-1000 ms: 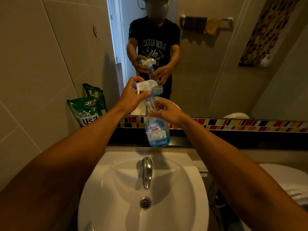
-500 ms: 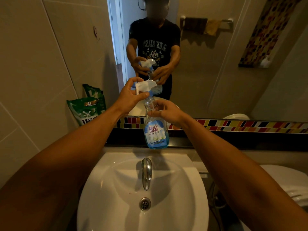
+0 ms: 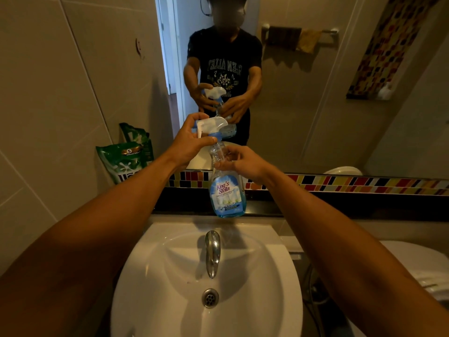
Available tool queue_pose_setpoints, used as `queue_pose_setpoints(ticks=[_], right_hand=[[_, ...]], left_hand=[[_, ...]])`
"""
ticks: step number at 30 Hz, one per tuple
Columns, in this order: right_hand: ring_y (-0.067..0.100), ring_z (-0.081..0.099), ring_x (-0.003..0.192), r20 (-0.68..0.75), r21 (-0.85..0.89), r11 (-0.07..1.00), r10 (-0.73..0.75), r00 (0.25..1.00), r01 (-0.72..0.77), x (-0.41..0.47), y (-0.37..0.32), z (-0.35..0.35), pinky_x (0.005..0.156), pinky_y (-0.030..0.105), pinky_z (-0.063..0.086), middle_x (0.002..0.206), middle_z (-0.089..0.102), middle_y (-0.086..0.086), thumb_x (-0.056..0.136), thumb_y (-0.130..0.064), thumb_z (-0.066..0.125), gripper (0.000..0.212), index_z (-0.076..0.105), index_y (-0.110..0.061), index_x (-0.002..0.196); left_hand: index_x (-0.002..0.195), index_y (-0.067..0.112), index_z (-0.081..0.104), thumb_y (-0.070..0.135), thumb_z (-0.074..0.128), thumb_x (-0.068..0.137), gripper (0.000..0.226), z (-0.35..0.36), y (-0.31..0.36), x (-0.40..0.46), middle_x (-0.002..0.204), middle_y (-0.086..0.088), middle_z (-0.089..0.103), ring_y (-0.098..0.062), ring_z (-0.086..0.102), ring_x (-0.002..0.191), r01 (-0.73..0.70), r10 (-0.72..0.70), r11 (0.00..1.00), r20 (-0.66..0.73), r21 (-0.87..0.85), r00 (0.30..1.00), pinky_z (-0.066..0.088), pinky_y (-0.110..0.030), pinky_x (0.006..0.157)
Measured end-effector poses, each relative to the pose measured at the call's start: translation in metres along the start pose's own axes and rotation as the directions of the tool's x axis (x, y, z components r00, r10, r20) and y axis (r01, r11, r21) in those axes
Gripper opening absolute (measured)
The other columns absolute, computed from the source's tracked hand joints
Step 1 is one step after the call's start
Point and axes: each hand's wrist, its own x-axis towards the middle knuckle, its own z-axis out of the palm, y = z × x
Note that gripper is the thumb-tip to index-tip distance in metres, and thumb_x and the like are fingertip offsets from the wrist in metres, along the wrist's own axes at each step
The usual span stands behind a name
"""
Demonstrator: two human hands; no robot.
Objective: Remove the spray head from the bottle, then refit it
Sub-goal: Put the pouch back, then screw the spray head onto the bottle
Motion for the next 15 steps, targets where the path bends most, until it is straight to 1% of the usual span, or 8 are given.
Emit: queue_pose_setpoints(ticks=[1,3,5,7,9,12,14,15], right_hand=[[0.028,0.071,0.110,0.005,0.001,1.000,0.001,1.000,-0.001,-0.0006,-0.0010,-0.0002,0.097,0.042,0.058,0.117,0.074,0.013,0.092,-0.014,0.076,0.030,0.068,-0.015,0.121],[0.027,0.071,0.109,0.015,0.001,1.000,0.002,1.000,-0.002,-0.0019,-0.0034,-0.0001,0.093,0.037,0.059,0.117,0.073,0.013,0.092,-0.013,0.075,0.026,0.068,-0.019,0.116],[0.029,0.071,0.109,0.009,-0.007,1.000,-0.001,1.000,0.001,-0.0028,-0.0035,-0.0004,0.092,0.037,0.060,0.117,0.073,0.014,0.092,-0.013,0.076,0.024,0.068,-0.020,0.114],[0.030,0.071,0.109,-0.009,-0.022,1.000,-0.002,1.000,0.002,-0.0018,-0.0008,-0.0014,0.096,0.043,0.059,0.116,0.074,0.014,0.091,-0.014,0.078,0.024,0.069,-0.020,0.112],[0.028,0.071,0.107,-0.015,-0.031,0.999,0.007,1.000,-0.007,-0.0027,0.0007,-0.0029,0.095,0.042,0.059,0.114,0.074,0.012,0.091,-0.014,0.078,0.024,0.068,-0.022,0.111],[0.028,0.071,0.107,-0.001,-0.045,0.999,0.001,1.000,-0.001,-0.0044,-0.0019,-0.0045,0.092,0.039,0.059,0.114,0.073,0.011,0.091,-0.015,0.077,0.025,0.068,-0.022,0.113],[0.030,0.071,0.108,0.004,-0.058,0.998,-0.001,1.000,0.001,-0.0035,-0.0040,-0.0053,0.093,0.041,0.060,0.115,0.073,0.013,0.091,-0.016,0.077,0.026,0.068,-0.019,0.116],[0.031,0.071,0.109,0.004,-0.064,0.998,-0.001,1.000,0.001,-0.0031,-0.0046,-0.0058,0.095,0.043,0.060,0.116,0.073,0.014,0.091,-0.017,0.077,0.028,0.068,-0.018,0.117]], left_hand=[[0.120,0.039,0.051,0.023,0.085,0.076,0.059,0.0008,-0.0014,0.0004,0.130,-0.017,0.056,-0.032,0.067,0.101,-0.002,0.002,1.000,0.000,-0.010,1.000,0.056,-0.025,0.061],[0.118,0.039,0.049,0.020,0.084,0.079,0.055,0.0021,-0.0026,0.0005,0.131,-0.015,0.056,-0.028,0.067,0.102,-0.017,0.017,1.000,-0.010,-0.008,1.000,0.057,-0.024,0.066],[0.116,0.042,0.050,0.022,0.085,0.077,0.056,0.0027,-0.0027,-0.0005,0.130,-0.011,0.054,-0.032,0.066,0.109,-0.028,0.027,1.000,-0.022,-0.005,0.999,0.060,-0.033,0.077],[0.115,0.046,0.051,0.025,0.083,0.075,0.056,0.0025,-0.0014,-0.0020,0.128,-0.009,0.054,-0.033,0.065,0.111,-0.018,0.018,1.000,-0.010,0.016,1.000,0.060,-0.042,0.085],[0.118,0.045,0.050,0.024,0.081,0.075,0.056,0.0034,-0.0020,-0.0025,0.129,-0.011,0.053,-0.033,0.064,0.108,-0.006,0.006,1.000,0.007,0.024,1.000,0.060,-0.040,0.080],[0.125,0.038,0.047,0.027,0.083,0.077,0.061,0.0065,-0.0021,-0.0025,0.130,-0.012,0.054,-0.031,0.065,0.104,0.011,-0.011,1.000,-0.003,-0.018,1.000,0.054,-0.028,0.066],[0.121,0.040,0.047,0.031,0.084,0.076,0.059,0.0084,-0.0013,-0.0018,0.130,-0.011,0.055,-0.033,0.065,0.108,-0.006,0.006,1.000,-0.030,-0.024,1.000,0.058,-0.030,0.068],[0.117,0.044,0.049,0.033,0.085,0.074,0.057,0.0088,-0.0004,-0.0017,0.129,-0.009,0.055,-0.034,0.064,0.111,-0.019,0.019,1.000,-0.038,-0.019,0.999,0.061,-0.036,0.074]])
